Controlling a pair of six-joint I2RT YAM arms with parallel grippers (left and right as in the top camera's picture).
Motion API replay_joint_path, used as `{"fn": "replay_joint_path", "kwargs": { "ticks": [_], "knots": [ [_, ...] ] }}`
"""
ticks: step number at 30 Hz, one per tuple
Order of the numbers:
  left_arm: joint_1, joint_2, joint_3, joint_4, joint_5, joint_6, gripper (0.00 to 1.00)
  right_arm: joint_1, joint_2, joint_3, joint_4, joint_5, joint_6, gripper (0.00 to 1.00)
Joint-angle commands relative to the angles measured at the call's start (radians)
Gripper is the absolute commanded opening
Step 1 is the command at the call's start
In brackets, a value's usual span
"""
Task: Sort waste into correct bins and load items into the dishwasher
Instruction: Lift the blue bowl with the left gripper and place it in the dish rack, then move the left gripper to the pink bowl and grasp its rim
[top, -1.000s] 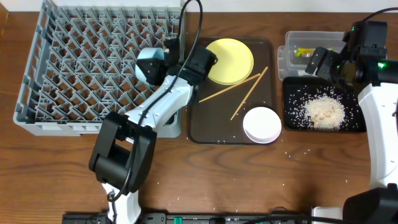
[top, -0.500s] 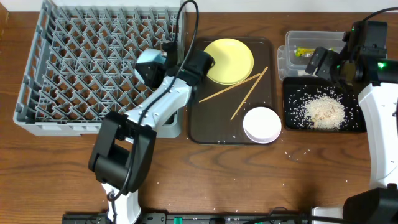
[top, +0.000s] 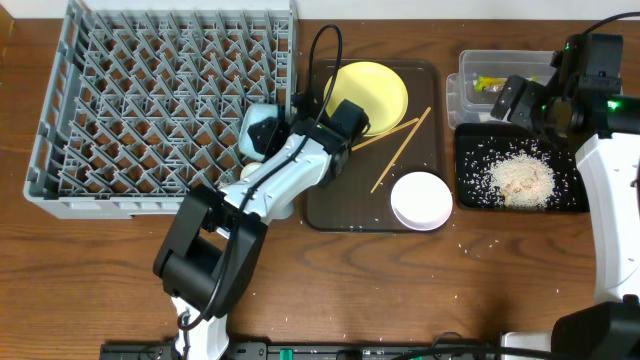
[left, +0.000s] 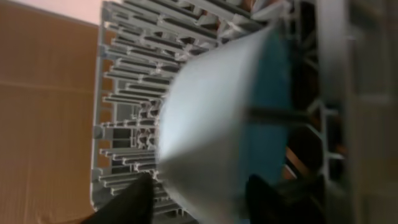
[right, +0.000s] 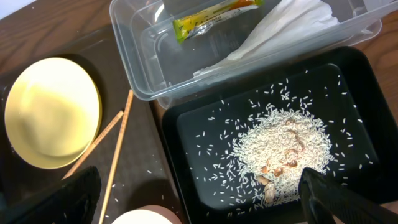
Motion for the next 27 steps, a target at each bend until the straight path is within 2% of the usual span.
{"fn": "replay_joint_path", "kwargs": {
  "ticks": [1,3,7,11,15,18,21,27],
  "knots": [
    [0.001,-0.009,0.056,-0.017,0.095,0.028,0.58,-0.001,0.002,0.005,-0.002,0.011,0.013,0.99],
    [0.002,-0.038,0.089,-0.018,0.163,0.029,0.65,-0.001,0.002,0.005,-0.002,0.011,0.013,0.99],
    [0.003,-0.084,0.130,-0.018,0.300,0.029,0.70,-0.001,0.002,0.005,-0.002,0.011,0.013,0.99],
    [0.003,-0.147,0.142,-0.010,0.596,0.009,0.72,-0.001,0.002,0.005,-0.002,0.011,0.013,0.99],
    [0.000,-0.172,0.141,-0.010,0.989,-0.223,0.72,-0.001,0.002,0.005,-0.002,0.011,0.013,0.99],
    [-0.026,-0.157,0.116,0.013,1.176,-0.384,0.72,-0.001,0.002,0.005,-0.002,0.011,0.013,0.99],
    [-0.069,-0.141,0.087,0.035,1.202,-0.443,0.72,-0.001,0.002,0.005,-0.002,0.011,0.013,0.99],
    [-0.169,-0.096,0.081,0.081,1.202,-0.460,0.72,-0.001,0.002,0.005,-0.002,0.011,0.013,0.99]
  ]
}}
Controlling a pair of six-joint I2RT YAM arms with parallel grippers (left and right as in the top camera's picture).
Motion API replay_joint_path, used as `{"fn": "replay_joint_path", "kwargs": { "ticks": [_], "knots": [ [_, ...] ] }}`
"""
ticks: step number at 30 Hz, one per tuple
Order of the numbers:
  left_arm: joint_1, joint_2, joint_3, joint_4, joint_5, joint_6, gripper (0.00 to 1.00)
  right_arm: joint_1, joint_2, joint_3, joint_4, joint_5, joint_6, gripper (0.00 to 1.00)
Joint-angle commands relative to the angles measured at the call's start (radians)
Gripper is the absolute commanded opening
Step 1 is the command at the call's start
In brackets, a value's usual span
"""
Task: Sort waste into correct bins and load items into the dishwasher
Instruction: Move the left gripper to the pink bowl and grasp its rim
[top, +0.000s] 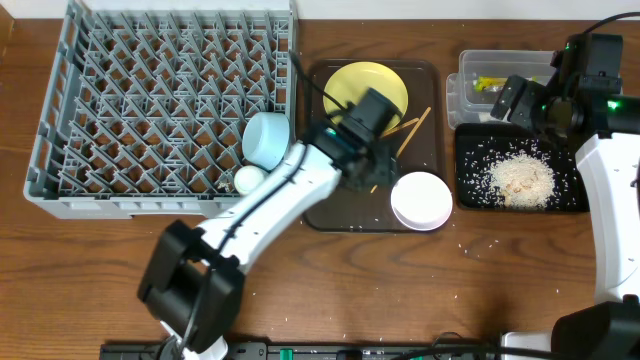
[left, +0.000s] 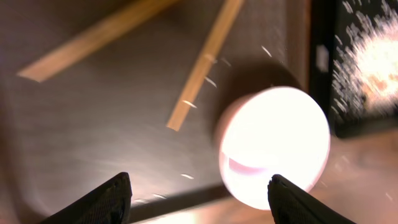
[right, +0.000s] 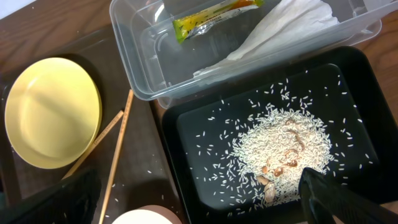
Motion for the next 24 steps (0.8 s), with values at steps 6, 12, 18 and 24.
{"fn": "replay_joint_path", "kwargs": {
  "ticks": [6,12,18,24],
  "knots": [
    [-0.086,0.090,-0.013,0.036,0.022,-0.086,0.72,-0.001,0.001,0.005,-0.002,0.011,0.013,0.99],
    [-0.086,0.154,-0.013,0.039,0.025,-0.077,0.73,-0.001,0.001,0.005,-0.002,0.011,0.013,0.99],
    [-0.089,0.238,-0.016,0.041,0.081,-0.077,0.73,-0.001,0.001,0.005,-0.002,0.011,0.013,0.99],
    [-0.089,0.341,-0.016,0.082,0.195,-0.078,0.59,-0.001,0.001,0.005,-0.002,0.011,0.013,0.99]
  ]
}}
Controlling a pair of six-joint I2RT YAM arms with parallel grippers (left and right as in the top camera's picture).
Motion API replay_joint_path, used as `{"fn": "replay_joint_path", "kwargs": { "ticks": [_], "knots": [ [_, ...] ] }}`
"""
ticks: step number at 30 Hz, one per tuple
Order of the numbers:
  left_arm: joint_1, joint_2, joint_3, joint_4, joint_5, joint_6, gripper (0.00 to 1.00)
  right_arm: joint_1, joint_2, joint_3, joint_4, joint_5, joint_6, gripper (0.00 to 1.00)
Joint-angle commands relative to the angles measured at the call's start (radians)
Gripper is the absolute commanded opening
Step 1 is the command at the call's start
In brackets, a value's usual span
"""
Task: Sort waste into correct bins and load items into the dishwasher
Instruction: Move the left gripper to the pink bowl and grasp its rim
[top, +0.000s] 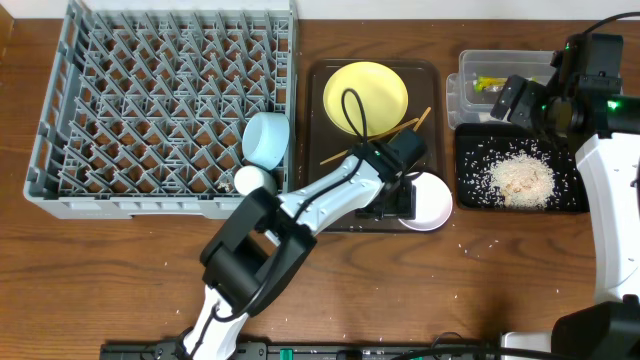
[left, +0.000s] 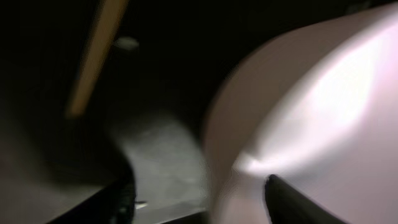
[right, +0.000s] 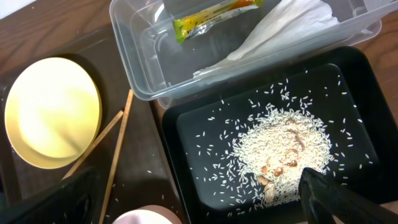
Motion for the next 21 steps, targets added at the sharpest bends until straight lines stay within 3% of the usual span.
{"fn": "replay_joint_path", "kwargs": {
  "ticks": [1,2,7,14,21],
  "knots": [
    [0.000,0.081,-0.018,0.022,0.093,-0.005,0.52,-0.001,0.001,0.005,-0.001,0.011,0.013,0.99],
    [0.000,0.087,-0.018,0.028,0.096,-0.005,0.36,-0.001,0.001,0.005,-0.001,0.011,0.013,0.99],
    [0.001,0.086,-0.018,0.041,0.096,-0.005,0.08,-0.001,0.001,0.005,-0.001,0.011,0.013,0.99],
    [0.026,0.000,-0.010,0.010,0.091,0.048,0.08,-0.001,0.001,0.005,-0.001,0.011,0.013,0.99],
    [0.143,-0.300,-0.009,-0.062,-0.259,0.193,0.08,-0.001,0.001,0.005,-0.001,0.011,0.013,0.99]
  ]
}}
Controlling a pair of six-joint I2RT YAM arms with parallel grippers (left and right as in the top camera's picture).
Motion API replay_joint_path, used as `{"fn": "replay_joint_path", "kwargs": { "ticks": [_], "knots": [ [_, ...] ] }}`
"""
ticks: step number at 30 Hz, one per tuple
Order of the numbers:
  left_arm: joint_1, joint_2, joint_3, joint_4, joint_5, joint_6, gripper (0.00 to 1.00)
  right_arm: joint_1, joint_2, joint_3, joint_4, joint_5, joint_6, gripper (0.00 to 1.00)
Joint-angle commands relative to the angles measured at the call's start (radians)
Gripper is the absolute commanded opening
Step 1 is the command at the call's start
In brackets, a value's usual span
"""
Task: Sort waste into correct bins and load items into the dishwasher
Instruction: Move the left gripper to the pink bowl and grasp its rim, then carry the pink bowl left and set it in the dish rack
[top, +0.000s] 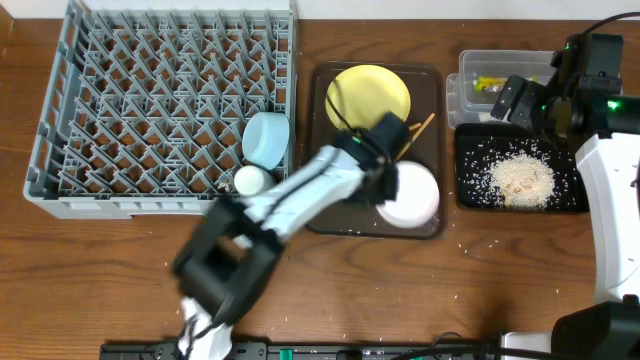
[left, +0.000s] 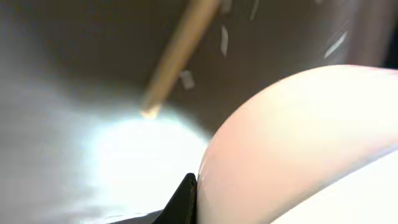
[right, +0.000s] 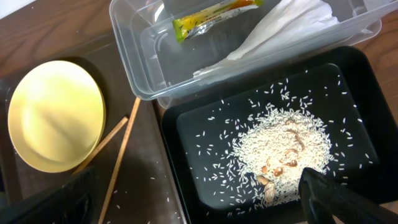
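Observation:
A white bowl (top: 412, 195) sits at the front right of the brown tray (top: 325, 215). My left gripper (top: 388, 185) is shut on its left rim. In the left wrist view one black finger (left: 185, 198) presses the bowl's (left: 298, 143) outer wall, and the other finger is hidden. A yellow bowl (top: 368, 95) and wooden chopsticks (top: 415, 130) also lie on the tray. Over the black tray of rice (top: 520, 180), my right gripper (right: 196, 186) hangs open with nothing in it.
The grey dish rack (top: 60, 150) fills the left of the table, with a pale blue cup (top: 267, 138) and a small white item (top: 248, 180) at its front right. A clear bin (right: 143, 37) behind the rice tray holds a yellow-green wrapper (right: 214, 11) and a white napkin (right: 292, 25).
My left gripper, open beside the white bowl, has shut on its rim. The bowl sits a little further left and back. The tray with the yellow bowl has shifted slightly. The right arm has not moved.
My left gripper first held the pale blue cup at the rack's front right. Then the cup stood in the rack and the gripper was open over the chopsticks. Then it was open against the white bowl, and now grips it. The right arm stayed put.

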Motion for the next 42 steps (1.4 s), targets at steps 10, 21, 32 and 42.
{"fn": "replay_joint_path", "kwargs": {
  "ticks": [10,21,32,42],
  "knots": [
    [0.207,-0.357,0.037,0.084,-0.880,0.536,0.07,-0.001,0.002,0.005,-0.002,0.011,0.013,0.99],
    [0.385,-0.327,0.385,0.098,-0.907,0.746,0.07,-0.001,0.002,0.005,-0.001,0.011,0.013,0.99],
    [0.397,-0.039,0.412,0.431,-1.365,0.986,0.07,-0.001,0.002,0.005,-0.001,0.011,0.013,0.99],
    [0.396,0.212,0.411,0.501,-1.607,0.913,0.07,-0.001,0.002,0.005,-0.001,0.011,0.013,0.99]
  ]
}}
